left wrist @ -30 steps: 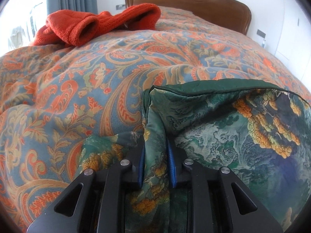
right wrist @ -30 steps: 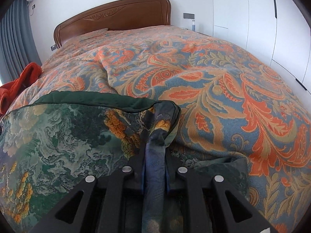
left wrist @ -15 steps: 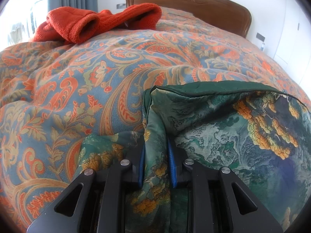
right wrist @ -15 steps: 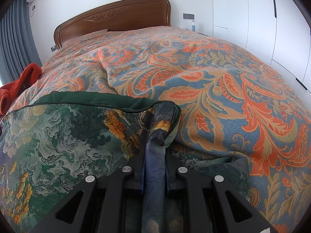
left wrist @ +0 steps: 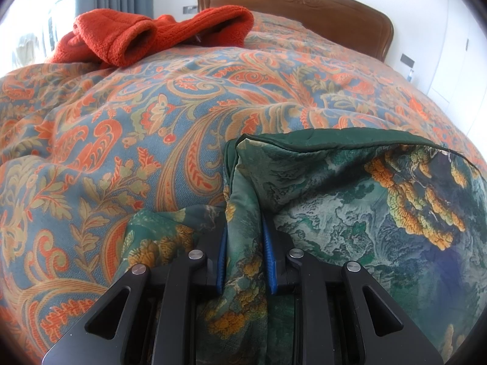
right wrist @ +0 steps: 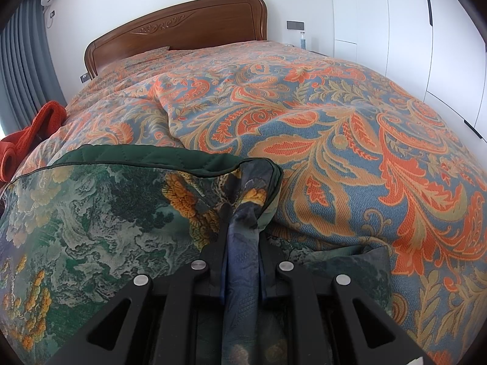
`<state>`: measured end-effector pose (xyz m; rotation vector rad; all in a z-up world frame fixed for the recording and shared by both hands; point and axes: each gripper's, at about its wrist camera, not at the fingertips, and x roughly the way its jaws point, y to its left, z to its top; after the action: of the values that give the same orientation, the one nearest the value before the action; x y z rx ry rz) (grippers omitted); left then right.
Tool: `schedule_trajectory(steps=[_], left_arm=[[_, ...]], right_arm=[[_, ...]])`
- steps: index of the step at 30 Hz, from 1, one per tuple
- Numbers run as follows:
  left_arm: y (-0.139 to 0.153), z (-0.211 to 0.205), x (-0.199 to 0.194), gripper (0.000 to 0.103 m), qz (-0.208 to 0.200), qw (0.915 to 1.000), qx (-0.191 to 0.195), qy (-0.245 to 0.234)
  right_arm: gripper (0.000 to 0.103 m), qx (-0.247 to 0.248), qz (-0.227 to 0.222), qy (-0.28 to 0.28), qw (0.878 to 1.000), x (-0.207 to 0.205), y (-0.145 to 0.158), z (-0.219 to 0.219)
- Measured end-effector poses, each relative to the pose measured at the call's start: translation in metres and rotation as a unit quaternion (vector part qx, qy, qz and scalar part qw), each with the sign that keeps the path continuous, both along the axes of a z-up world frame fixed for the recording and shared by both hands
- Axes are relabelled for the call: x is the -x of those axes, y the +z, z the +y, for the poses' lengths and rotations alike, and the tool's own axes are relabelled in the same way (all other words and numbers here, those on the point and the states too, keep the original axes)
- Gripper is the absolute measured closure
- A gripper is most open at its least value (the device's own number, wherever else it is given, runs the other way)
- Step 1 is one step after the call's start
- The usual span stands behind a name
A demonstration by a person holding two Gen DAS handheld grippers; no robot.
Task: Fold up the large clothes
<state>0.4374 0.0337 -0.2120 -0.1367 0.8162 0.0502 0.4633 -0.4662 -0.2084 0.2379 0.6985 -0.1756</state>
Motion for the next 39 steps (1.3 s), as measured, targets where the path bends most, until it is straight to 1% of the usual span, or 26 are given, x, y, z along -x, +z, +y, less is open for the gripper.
schedule_trajectory(steps=[7,10,11,13,14,15,16,17,19,22,23,26,28,29,31,32,33,35,36,37,38,39], left_arm=[[0.002,0.001,0.001,0.080,-0.002,1.0000,0.006,-0.002],[0.006,0.003,0.003,0.077,-0.003,0.9999,0.017,-0.002],[0.008,0.004,0.004,0.073,-0.001,0.9998,0.018,0.000],[0.019,0.008,0.005,0.057,0.011,0.9998,0.015,0.010],[0.027,0.010,0.007,0.038,0.015,0.9996,0.017,0.015],[0.037,0.014,0.011,0.021,0.010,0.9995,0.022,0.019],[0.047,0.016,0.017,0.017,-0.002,0.9994,0.028,0.022],[0.056,0.017,0.024,0.015,-0.015,0.9992,0.031,0.022],[0.076,0.010,0.038,0.015,-0.035,0.9991,0.024,0.004],[0.102,-0.021,0.055,0.010,-0.057,0.9965,-0.001,-0.061],[0.107,-0.033,0.058,0.006,-0.061,0.9946,-0.011,-0.083],[0.111,-0.067,0.050,0.005,-0.050,0.9888,-0.030,-0.137],[0.103,-0.079,0.032,0.005,-0.034,0.9877,-0.044,-0.146],[0.095,-0.082,0.016,0.005,-0.023,0.9888,-0.055,-0.137],[0.078,-0.075,-0.009,0.005,-0.009,0.9920,-0.073,-0.103],[0.065,-0.064,-0.024,0.005,0.006,0.9945,-0.077,-0.071],[0.054,-0.048,-0.035,0.004,0.020,0.9968,-0.061,-0.049],[0.039,-0.020,-0.044,0.004,0.043,0.9990,-0.010,-0.004],[0.033,0.000,-0.047,0.004,0.054,0.9976,0.035,0.026],[0.031,0.012,-0.048,0.005,0.058,0.9951,0.065,0.046],[0.032,0.021,-0.046,0.006,0.060,0.9925,0.087,0.062],[0.035,0.024,-0.043,0.008,0.059,0.9914,0.096,0.067]], right_arm=[[0.087,0.000,0.000,0.000,1.000,0.000,0.000,0.000],[0.087,-0.001,0.000,0.000,1.000,0.000,0.001,0.000],[0.087,0.000,0.000,0.000,1.000,0.000,0.000,0.000],[0.087,0.000,0.000,0.000,1.000,0.000,0.000,0.000],[0.087,0.001,0.001,0.000,1.000,0.000,0.000,0.001],[0.087,0.000,0.002,-0.001,1.000,0.000,0.000,0.001],[0.087,-0.001,0.003,-0.001,1.000,0.000,0.000,0.000],[0.087,-0.003,0.004,-0.001,1.000,-0.001,0.000,-0.001],[0.086,-0.006,0.007,-0.001,1.000,-0.001,-0.001,-0.001],[0.086,-0.006,0.008,-0.001,1.000,-0.003,-0.001,0.000],[0.086,-0.006,0.009,-0.002,1.000,-0.003,-0.001,0.000],[0.086,-0.007,0.009,-0.001,1.000,-0.004,-0.001,0.001],[0.086,-0.006,0.009,-0.002,1.000,-0.003,-0.001,0.000],[0.086,-0.006,0.009,-0.002,1.000,-0.004,-0.001,0.000],[0.086,-0.006,0.009,-0.002,1.000,-0.003,-0.001,-0.001],[0.086,-0.007,0.009,-0.002,1.000,-0.003,-0.001,0.000],[0.086,-0.007,0.009,-0.002,1.000,-0.003,0.000,-0.001],[0.086,-0.008,0.008,-0.001,1.000,-0.003,0.000,-0.001],[0.086,-0.009,0.007,-0.001,1.000,-0.003,-0.001,0.000],[0.086,-0.011,0.007,-0.001,1.000,-0.004,-0.001,0.000],[0.086,-0.012,0.006,-0.001,1.000,-0.004,-0.001,-0.001],[0.086,-0.014,0.006,0.000,1.000,-0.004,-0.002,0.000]])
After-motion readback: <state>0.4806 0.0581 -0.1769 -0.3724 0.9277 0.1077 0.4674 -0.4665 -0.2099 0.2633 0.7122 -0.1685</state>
